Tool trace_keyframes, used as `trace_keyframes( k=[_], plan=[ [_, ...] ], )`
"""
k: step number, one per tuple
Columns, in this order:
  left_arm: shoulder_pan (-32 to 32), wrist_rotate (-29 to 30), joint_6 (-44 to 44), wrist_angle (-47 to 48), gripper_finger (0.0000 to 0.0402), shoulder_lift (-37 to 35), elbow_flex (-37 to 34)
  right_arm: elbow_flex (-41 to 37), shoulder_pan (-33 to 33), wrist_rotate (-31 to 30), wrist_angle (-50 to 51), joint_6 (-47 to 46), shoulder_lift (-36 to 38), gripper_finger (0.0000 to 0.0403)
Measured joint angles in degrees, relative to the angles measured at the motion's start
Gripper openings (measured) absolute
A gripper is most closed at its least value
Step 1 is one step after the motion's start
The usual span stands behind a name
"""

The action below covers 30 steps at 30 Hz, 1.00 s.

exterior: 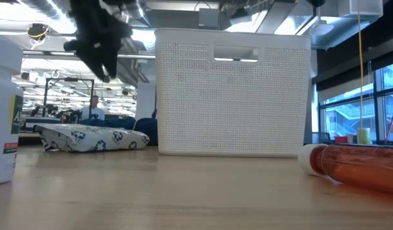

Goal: Pick & place medical supplies in basket/bin
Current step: Put the mailer bag into the bin

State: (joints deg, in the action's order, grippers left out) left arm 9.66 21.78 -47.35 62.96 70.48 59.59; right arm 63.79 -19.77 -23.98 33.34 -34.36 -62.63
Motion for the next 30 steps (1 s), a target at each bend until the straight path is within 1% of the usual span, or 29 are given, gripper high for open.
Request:
trace_keyframes(
  k=[5, 7, 10, 11, 12, 15, 17, 22, 26, 30],
  plan=[
    [4.0, -3.1, 1.2, 4.5, 0.0128, 5.5, 0.0, -3.7, 0.0, 0.0, -2.7, -2.7, 0.0, 0.0161],
    [5.1, -4.0, 3.1, 5.1, 0.0096, 7.0, 0.0, -4.2, 0.0, 0.1, -2.9, -3.4, 0.0, 0.0161],
    [5.7, -5.0, 7.3, 4.8, 0.0035, 8.7, 0.0, -4.3, 0.0, 0.1, -2.8, -4.2, 0.0, 0.0161],
    [5.7, -5.3, 9.0, 4.7, 0.0018, 9.1, 0.0, -4.3, 0.0, 0.1, -2.9, -4.2, 0.0, 0.0161],
    [5.7, -5.3, 10.1, 4.6, 0.0011, 9.4, 0.0, -4.3, 0.0, 0.1, -2.8, -4.2, 0.0, 0.0161],
    [5.6, -5.5, 11.0, 3.0, 0.0002, 9.9, -0.2, -4.3, 0.0, 0.1, -2.7, -4.2, 0.0, 0.0161],
    [5.6, -6.0, 10.1, 0.3, 0.0002, 9.9, -1.8, -4.3, 0.0, 0.1, -2.7, -4.2, 0.0, 0.0161],
    [5.8, -11.3, 7.4, -10.6, 0.0002, 9.6, -10.5, -4.3, 0.0, 0.1, -2.7, -4.2, 0.0, 0.0161],
    [5.8, -13.1, 5.6, -18.2, 0.0002, 9.3, -15.4, -4.3, 0.0, 0.1, -2.8, -4.4, 0.0, 0.0161],
    [5.8, -13.3, 4.5, -18.4, 0.0002, 9.3, -16.6, -4.3, 0.0, 0.1, -4.7, -4.4, -0.5, 0.0161]
  ],
)
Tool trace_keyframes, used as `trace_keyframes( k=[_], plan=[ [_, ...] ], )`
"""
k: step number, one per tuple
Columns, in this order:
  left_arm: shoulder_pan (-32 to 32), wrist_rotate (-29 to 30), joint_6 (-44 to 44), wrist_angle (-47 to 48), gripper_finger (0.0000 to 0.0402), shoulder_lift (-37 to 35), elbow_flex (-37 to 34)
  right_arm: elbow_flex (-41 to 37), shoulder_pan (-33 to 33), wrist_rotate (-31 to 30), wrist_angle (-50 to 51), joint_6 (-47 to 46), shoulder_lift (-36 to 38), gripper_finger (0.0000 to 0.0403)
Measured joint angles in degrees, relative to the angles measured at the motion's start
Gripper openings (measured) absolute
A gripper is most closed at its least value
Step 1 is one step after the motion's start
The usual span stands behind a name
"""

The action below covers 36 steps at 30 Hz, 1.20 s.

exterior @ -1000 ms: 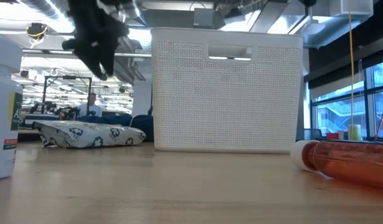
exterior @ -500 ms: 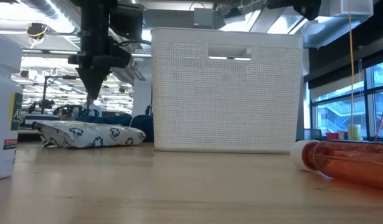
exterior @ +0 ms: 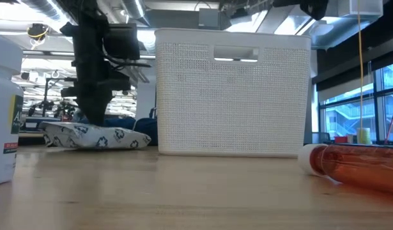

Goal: Pick & place medical supplies in basket/bin
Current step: Put the mailer bag into the bin

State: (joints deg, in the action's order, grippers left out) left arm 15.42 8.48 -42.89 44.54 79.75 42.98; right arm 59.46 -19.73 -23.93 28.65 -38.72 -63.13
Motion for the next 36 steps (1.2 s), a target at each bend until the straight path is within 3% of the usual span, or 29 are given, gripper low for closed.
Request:
trace_keyframes(
  k=[8, 15, 26, 36],
  plan=[
    [-3.8, -5.0, -0.3, 0.2, 0.0002, 0.0, 0.0, 0.0, -0.6, 1.6, -2.0, -0.2, -5.0, 0.0161],
    [-13.7, -7.1, -9.8, 0.2, 0.0002, 0.1, -0.1, 0.0, -3.2, 1.7, -2.2, -1.7, -10.5, 0.0161],
    [-31.4, -5.1, -28.8, -6.3, 0.0002, 0.4, -0.4, 0.0, -8.2, 1.7, -10.5, -0.7, -19.3, 0.0161],
    [-35.3, -0.6, -31.6, -7.5, 0.0005, -1.2, 1.1, 0.0, -8.9, -0.4, -21.9, 4.7, -30.3, 0.0161]
  ],
)
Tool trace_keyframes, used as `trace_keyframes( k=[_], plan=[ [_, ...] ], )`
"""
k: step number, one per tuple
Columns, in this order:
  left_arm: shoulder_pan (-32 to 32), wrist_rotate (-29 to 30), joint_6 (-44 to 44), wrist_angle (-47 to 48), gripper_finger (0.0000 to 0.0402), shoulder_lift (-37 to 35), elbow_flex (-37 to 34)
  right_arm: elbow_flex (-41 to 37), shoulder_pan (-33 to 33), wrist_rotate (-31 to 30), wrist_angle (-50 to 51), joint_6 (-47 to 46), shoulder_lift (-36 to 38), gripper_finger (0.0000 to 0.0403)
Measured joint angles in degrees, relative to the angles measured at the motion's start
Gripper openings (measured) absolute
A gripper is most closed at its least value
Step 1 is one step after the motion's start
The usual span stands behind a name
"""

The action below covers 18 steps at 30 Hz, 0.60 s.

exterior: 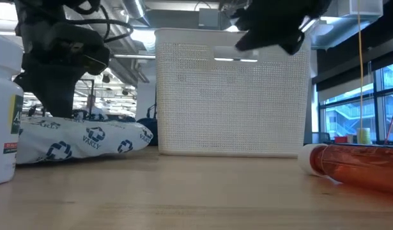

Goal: Pick & place medical supplies in basket/bin
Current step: Put the mailer bag into the bin

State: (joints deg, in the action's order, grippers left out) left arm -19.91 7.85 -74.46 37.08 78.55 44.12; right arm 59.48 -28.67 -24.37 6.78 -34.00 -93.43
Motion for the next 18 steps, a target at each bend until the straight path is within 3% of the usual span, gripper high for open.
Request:
trace_keyframes(
  k=[7, 18],
  plan=[
    [0.0, 5.3, -5.2, 4.0, 0.0013, -5.2, 1.7, 0.0, 0.0, 0.1, -9.0, 3.2, -6.7, 0.0177],
    [0.6, 6.2, -9.6, 13.0, 0.0062, -6.4, 1.8, 0.0, 2.3, 0.0, -17.2, 10.2, -8.1, 0.0296]
  ],
)
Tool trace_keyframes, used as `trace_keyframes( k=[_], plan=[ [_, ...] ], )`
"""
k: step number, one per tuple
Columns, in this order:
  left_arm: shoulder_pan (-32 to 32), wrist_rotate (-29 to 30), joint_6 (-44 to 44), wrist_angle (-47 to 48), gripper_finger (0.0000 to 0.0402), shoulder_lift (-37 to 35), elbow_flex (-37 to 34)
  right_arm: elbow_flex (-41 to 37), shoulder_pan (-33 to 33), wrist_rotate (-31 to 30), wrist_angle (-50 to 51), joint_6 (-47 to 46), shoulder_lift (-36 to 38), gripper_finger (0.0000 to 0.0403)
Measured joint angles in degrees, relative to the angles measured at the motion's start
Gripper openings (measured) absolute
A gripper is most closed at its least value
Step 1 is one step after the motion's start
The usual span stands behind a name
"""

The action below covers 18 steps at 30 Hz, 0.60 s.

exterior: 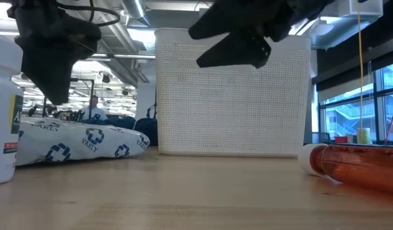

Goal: Pick & place medical supplies in basket/bin
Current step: Put the mailer bag into the bin

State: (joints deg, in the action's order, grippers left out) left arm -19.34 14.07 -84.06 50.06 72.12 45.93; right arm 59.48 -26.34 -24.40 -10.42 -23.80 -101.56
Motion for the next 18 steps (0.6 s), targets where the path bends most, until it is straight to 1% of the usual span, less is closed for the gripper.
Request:
trace_keyframes(
  k=[3, 9, 12, 15, 18],
  plan=[
    [0.7, 0.4, 0.8, -0.1, 0.0063, 1.0, 0.0, 0.0, 0.9, 0.0, -1.7, -4.8, 0.0, 0.0304],
    [1.7, 0.4, 5.1, -0.1, 0.0063, 3.3, 0.1, 0.0, 3.1, -2.0, -2.4, -23.1, -0.2, 0.0306],
    [2.3, 0.3, 7.7, -0.1, 0.0063, 4.4, 0.1, 0.0, 4.3, -2.1, -4.6, -31.1, -1.7, 0.0306],
    [2.6, 0.2, 10.4, -0.5, 0.0063, 5.1, 0.1, 0.0, 4.8, -2.1, -9.8, -36.6, -4.6, 0.0306],
    [2.4, -0.1, 15.8, -2.2, 0.0063, 5.1, 0.1, 0.0, 4.8, -1.7, -14.9, -42.3, -7.8, 0.0306]
  ],
)
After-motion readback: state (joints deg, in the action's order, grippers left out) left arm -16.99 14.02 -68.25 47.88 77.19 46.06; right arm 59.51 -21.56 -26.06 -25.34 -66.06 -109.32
